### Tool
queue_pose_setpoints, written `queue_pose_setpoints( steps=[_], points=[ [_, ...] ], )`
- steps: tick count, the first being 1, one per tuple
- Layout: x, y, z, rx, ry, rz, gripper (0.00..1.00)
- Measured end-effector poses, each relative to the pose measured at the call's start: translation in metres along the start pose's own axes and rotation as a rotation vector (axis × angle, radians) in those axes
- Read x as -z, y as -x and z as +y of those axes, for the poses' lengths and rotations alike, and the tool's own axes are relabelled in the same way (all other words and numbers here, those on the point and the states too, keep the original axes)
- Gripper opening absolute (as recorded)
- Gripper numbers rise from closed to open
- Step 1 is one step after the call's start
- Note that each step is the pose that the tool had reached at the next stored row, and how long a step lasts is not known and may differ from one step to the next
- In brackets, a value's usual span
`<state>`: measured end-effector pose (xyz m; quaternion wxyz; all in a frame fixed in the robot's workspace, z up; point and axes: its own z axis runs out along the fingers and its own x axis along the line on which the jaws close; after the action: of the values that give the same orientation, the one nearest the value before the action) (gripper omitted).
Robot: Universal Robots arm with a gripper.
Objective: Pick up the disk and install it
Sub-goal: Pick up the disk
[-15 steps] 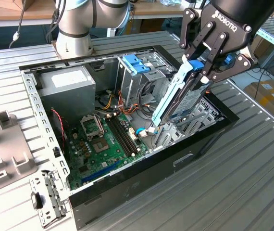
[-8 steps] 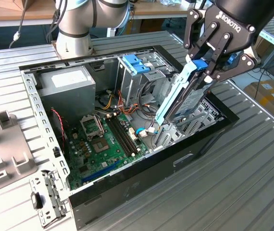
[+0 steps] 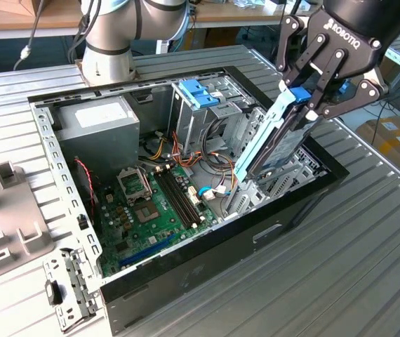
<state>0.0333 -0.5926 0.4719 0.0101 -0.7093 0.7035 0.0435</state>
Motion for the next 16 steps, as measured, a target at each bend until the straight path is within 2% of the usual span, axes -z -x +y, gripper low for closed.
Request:
queue_pose_setpoints(
  steps=[16],
  points=[
    [-0.0008,-0.003,-0.016,0.0,0.0,0.0,0.37]
  ],
)
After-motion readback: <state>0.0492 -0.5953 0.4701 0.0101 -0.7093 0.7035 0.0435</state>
